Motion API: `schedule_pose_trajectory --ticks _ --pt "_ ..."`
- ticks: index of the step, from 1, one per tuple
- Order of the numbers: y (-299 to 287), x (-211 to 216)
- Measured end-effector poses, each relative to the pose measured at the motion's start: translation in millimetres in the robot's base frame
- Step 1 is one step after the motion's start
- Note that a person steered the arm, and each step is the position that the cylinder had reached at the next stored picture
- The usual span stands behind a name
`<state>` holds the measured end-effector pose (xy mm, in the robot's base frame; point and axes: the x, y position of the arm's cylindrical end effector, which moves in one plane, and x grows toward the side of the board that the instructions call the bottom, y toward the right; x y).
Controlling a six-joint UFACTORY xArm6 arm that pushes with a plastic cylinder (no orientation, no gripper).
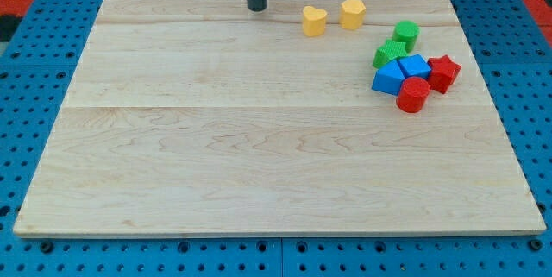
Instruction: Push yellow heart closer to the green star
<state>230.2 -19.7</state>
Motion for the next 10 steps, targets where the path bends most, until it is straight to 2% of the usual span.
schedule_pose_trajectory --ticks 3,5,8,10 --pt "42.1 2.1" --pt "53.1 29.8" --pt "132.1 51.4" --pt "138.8 59.4"
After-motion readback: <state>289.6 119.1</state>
